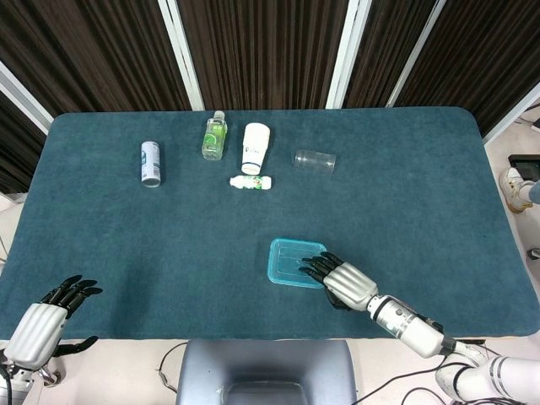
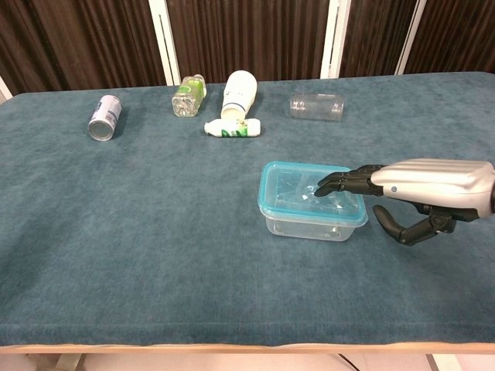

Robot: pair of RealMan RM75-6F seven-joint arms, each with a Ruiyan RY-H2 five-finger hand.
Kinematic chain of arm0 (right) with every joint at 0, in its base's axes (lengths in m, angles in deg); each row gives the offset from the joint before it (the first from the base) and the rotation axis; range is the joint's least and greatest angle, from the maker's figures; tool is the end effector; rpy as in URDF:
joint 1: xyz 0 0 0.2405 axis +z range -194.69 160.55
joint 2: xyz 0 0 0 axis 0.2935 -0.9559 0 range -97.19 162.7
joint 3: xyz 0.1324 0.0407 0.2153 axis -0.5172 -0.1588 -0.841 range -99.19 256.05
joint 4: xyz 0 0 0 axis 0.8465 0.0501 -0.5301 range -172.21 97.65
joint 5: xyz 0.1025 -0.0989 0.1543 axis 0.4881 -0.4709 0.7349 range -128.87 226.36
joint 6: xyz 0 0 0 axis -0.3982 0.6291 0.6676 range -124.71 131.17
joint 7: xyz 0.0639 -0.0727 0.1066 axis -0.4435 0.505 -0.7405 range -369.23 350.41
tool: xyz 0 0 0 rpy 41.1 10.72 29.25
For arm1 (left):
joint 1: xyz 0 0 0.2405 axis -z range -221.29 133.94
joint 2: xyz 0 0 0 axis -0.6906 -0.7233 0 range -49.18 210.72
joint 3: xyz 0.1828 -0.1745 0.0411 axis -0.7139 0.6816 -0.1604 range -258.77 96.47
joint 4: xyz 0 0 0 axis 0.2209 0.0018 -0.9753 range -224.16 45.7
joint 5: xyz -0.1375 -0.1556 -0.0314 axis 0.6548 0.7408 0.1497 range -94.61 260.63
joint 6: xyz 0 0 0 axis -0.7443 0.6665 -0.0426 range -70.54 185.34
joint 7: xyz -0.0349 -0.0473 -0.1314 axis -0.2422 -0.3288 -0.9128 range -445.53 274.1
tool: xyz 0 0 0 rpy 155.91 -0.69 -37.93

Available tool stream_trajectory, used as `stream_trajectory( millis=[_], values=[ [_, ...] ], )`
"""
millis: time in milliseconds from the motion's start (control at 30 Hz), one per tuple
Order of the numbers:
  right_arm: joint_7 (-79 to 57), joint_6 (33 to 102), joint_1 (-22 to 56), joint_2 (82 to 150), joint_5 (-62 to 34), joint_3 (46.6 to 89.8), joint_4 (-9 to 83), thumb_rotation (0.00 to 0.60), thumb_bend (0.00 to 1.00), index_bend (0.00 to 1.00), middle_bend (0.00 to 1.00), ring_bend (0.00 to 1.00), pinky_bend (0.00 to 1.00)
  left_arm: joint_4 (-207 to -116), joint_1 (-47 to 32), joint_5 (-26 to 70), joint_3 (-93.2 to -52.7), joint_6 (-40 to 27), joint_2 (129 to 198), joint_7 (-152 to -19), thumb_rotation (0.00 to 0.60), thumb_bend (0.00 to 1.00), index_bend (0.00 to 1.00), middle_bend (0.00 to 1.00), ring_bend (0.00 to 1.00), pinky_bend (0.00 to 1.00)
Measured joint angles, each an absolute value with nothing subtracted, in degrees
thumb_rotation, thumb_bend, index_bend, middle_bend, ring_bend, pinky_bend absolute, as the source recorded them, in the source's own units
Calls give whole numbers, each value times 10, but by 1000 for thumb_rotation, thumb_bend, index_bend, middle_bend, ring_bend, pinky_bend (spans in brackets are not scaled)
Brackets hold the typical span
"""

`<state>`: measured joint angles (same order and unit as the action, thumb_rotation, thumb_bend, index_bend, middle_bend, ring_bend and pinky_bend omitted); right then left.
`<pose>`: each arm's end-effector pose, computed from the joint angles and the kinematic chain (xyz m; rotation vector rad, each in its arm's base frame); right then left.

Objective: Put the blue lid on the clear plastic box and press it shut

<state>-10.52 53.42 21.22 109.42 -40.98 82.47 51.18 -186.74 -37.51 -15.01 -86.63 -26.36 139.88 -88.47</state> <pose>-0.2029 -0.2736 0.0008 2.2559 -0.9718 0.8075 -0.2828 0.1512 0.1461 -1.6486 -0.9774 -0.9480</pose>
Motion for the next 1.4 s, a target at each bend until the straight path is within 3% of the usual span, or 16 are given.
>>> stream_trajectory(
  millis=[900,1000,1167,1400],
  values=[
    [-118,564,205,1086,-421,817,525,600,990,94,96,93,106,-1868,-376,-153,-868,-264,1399,-884,600,399,273,193,114,292],
    [-112,571,204,1081,-419,808,536,600,905,94,97,93,106,-1868,-376,-152,-868,-263,1399,-884,600,399,273,193,114,292],
    [-71,563,212,1082,-400,791,551,600,570,96,97,96,113,-1868,-375,-151,-868,-263,1398,-883,600,399,273,193,114,292],
    [-18,533,236,1085,-373,768,584,600,479,255,190,245,238,-1870,-377,-148,-868,-263,1396,-883,600,399,272,193,114,292]
  ],
)
